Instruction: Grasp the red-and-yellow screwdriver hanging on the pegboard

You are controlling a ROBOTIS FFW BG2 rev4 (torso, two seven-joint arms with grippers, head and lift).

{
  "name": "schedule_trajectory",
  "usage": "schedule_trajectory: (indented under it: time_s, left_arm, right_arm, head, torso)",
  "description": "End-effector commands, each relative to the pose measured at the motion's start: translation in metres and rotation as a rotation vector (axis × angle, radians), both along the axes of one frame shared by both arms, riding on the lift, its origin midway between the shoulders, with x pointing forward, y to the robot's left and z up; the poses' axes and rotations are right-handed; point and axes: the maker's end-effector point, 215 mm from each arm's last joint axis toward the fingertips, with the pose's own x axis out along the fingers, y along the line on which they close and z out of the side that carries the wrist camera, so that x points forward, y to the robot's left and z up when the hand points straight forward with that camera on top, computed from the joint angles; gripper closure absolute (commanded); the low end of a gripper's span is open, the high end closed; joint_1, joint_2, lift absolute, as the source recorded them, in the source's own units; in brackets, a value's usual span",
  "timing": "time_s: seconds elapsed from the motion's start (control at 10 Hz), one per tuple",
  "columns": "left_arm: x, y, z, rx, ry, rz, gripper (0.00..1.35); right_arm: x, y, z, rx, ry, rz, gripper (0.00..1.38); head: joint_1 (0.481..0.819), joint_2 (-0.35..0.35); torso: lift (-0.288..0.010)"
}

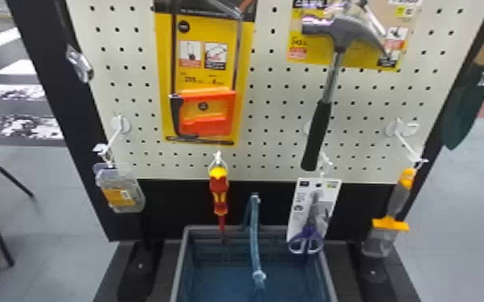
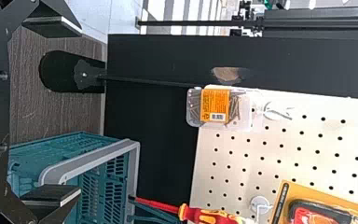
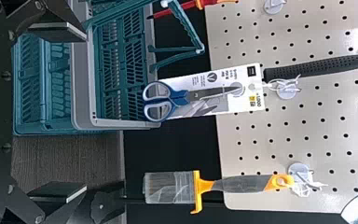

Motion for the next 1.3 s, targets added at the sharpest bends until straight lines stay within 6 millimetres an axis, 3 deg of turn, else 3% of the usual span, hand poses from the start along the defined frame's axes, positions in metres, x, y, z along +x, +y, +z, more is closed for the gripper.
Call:
schedule_trajectory:
  time_s: [0.0,0.6,1.2]
  left_arm:
    - [0.000,0.000,0.000,0.000,0.000,0.000,0.12]
    - [0.004,-0.004,0.003,-0.018,-0.009,-0.009,0.12]
    - [0.053,-0.062,0.023,-0.105,-0.053,-0.292,0.13]
  right_arm:
    - [0.000,0.000,-0.001,0.000,0.002,0.000,0.17]
    - [-0.001,0.000,-0.001,-0.001,0.002,0.001,0.17]
    - [0.000,0.001,-0.004,0.000,0.005,0.003,0.17]
  head:
    - [0.549,0.000]
    - [0.549,0.000]
    - [0.549,0.000]
  torso:
    - [-0.100]
    - [-0.100]
    - [-0.100]
